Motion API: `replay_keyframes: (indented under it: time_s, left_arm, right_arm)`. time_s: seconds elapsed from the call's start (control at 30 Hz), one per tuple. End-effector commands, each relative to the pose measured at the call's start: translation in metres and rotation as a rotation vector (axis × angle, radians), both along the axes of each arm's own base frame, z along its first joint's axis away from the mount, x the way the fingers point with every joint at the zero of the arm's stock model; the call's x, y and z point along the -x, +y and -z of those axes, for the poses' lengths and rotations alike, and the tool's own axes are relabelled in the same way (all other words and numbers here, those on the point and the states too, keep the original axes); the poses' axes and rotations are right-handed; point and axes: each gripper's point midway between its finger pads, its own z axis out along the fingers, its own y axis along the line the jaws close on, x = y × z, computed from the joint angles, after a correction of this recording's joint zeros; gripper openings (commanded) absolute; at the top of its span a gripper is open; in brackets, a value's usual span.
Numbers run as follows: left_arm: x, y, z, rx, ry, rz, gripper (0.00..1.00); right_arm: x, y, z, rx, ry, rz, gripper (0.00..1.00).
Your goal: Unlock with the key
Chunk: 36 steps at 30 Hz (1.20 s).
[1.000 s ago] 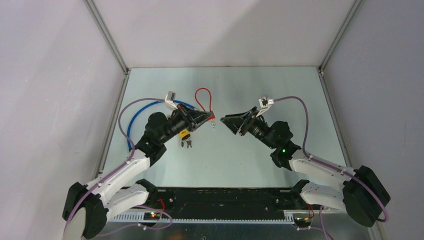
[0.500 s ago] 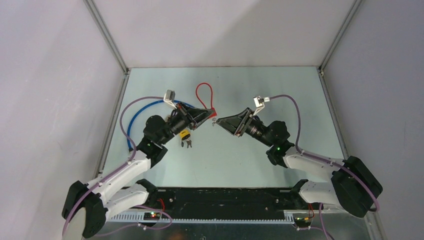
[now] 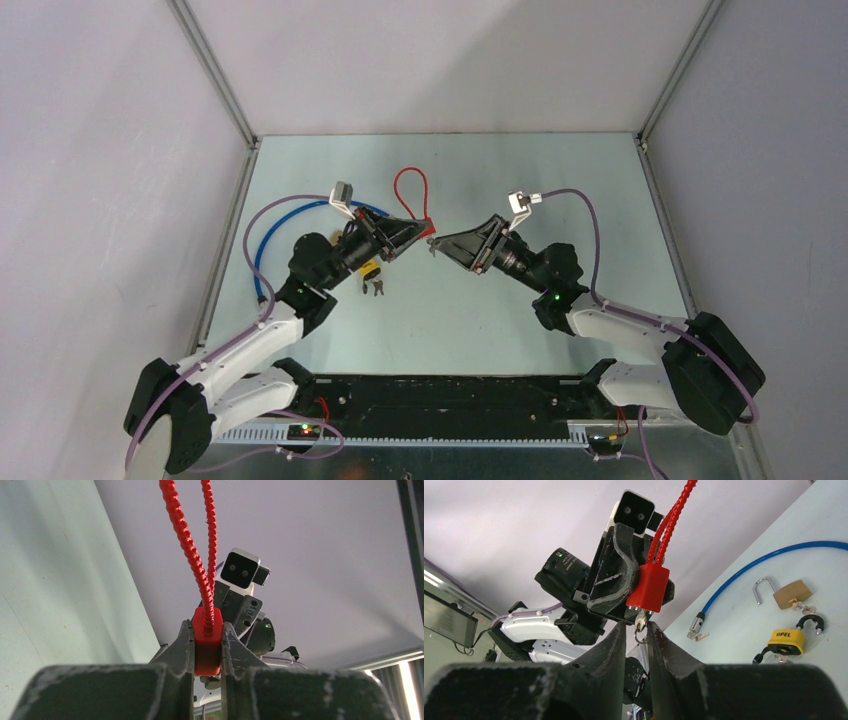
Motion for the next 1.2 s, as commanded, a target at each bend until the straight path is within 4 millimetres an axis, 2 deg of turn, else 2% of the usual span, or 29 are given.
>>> replay_keyframes:
  time_s: [0.0, 0.43, 0.73, 1.0, 1.07, 1.17]
  left_arm:
    - [0.004, 0.003, -0.026, 0.063, -0.077, -0.007, 0.00]
    - [0.004, 0.001, -0.027, 0.068, -0.079, -0.006, 0.00]
    - [0.006, -0.002, -0.021, 0.062, -0.069, 0.002, 0.00]
    - [0.008, -0.005, 0.000, 0.023, -0.051, 0.001, 0.00]
    - [0.011, -0.009, 0.002, 0.013, -0.055, 0.016, 0.00]
    - [0.020, -0.016, -0.003, 0.009, -0.080, 0.058, 0.00]
  right_arm:
    - [0.004, 0.000, -0.018, -0.041, -0.037, -0.022, 0.25]
    - [0.008, 0.004, -0.016, -0.042, -0.028, -0.062, 0.22]
    - [0.004, 0.006, -0.024, -0.035, -0.065, -0.046, 0.00]
    - [-0.007, 0.003, -0.034, 0.080, -0.198, 0.060, 0.00]
    - [-0.013, 0.000, -0.040, 0.116, -0.223, 0.097, 0.00]
    - [-0.021, -0.004, -0.037, 0.137, -0.214, 0.114, 0.00]
